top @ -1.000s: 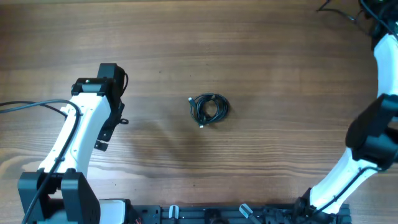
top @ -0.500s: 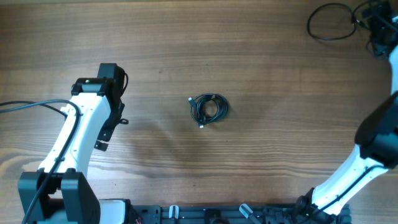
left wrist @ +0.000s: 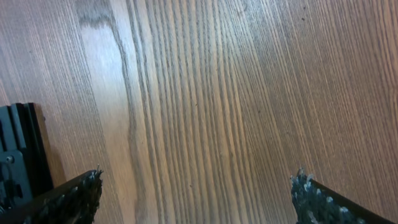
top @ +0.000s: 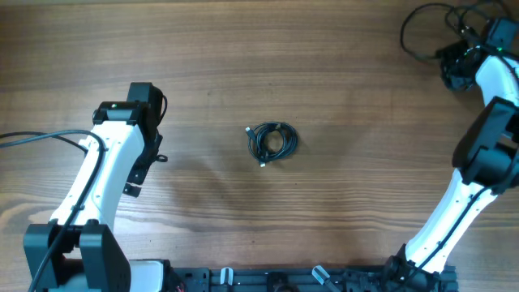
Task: Untangle cables
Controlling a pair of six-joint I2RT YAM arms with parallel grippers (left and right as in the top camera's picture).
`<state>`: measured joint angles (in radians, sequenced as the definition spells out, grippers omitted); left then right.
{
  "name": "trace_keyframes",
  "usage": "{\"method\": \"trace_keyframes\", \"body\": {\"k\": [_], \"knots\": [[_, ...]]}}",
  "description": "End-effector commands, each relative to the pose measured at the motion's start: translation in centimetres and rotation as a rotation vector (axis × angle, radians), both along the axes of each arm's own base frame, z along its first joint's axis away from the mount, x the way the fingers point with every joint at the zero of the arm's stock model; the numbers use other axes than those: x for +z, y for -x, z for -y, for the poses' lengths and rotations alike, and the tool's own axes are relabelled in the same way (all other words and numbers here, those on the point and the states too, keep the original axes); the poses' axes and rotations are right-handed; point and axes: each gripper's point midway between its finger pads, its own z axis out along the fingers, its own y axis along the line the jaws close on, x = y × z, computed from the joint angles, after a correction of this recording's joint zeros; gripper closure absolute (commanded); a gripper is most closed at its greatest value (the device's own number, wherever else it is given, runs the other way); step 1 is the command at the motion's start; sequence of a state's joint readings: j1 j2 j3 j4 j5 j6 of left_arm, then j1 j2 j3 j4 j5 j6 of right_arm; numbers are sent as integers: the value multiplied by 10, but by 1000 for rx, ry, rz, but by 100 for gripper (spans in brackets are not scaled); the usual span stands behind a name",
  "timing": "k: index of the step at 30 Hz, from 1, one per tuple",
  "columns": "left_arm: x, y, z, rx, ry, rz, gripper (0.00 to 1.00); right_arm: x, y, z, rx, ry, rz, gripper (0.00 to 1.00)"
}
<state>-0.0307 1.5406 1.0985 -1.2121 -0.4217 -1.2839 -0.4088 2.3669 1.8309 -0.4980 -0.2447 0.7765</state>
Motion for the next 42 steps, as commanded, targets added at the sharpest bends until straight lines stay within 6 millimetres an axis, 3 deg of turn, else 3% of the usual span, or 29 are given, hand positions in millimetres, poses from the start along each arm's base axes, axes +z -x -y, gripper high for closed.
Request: {"method": "trace_keyframes", "body": {"k": [1,4,5,8,11,12,13,15,17,20,23,24,27,31,33,34,35,36,39,42], "knots": [[-1,1,-3,6,-13,-7,0,3,-24,-11,41,-63,120,70],[-1,1,-3,6,-13,-4,0,14,-37,-7,-43,-113,182,92],[-1,1,-3,6,-13,-4,0,18,-41,-8,-34,-120,209,95],[-1,1,-3,6,-13,-4,0,44,-61,-19,9,-197,342,95],[-1,1,-3,6,-13,-4,0,50,-65,-24,40,-202,371,93],[-1,1,-3,6,-13,-4,0,47,-63,-26,91,-168,363,52],[-1,1,-3,6,-13,-4,0,41,-58,-28,129,-140,339,1],[-1,1,-3,6,-13,-4,0,25,-43,-27,155,-106,254,1],[-1,1,-3,6,-13,-4,0,21,-28,-21,158,-113,199,0],[-1,1,-3,6,-13,-4,0,61,-13,-13,159,-164,229,0],[-1,1,-3,6,-13,-4,0,62,-7,-22,156,-200,199,1],[-1,1,-3,6,-13,-4,0,59,-10,-31,169,-200,196,1],[-1,1,-3,6,-13,-4,0,63,-33,-44,132,-153,233,39],[-1,1,-3,6,-13,-4,0,65,-63,-64,47,-77,275,69],[-1,1,-3,6,-13,-4,0,74,-73,-66,21,-84,322,89],[-1,1,-3,6,-13,-4,0,78,-76,-67,28,-87,345,89],[-1,1,-3,6,-13,-4,0,85,-79,-71,75,-93,377,51],[-1,1,-3,6,-13,-4,0,88,-80,-74,110,-91,392,1],[-1,1,-3,6,-13,-4,0,105,-69,-79,170,-53,367,1],[-1,1,-3,6,-13,-4,0,164,-39,-78,220,73,352,1]]}}
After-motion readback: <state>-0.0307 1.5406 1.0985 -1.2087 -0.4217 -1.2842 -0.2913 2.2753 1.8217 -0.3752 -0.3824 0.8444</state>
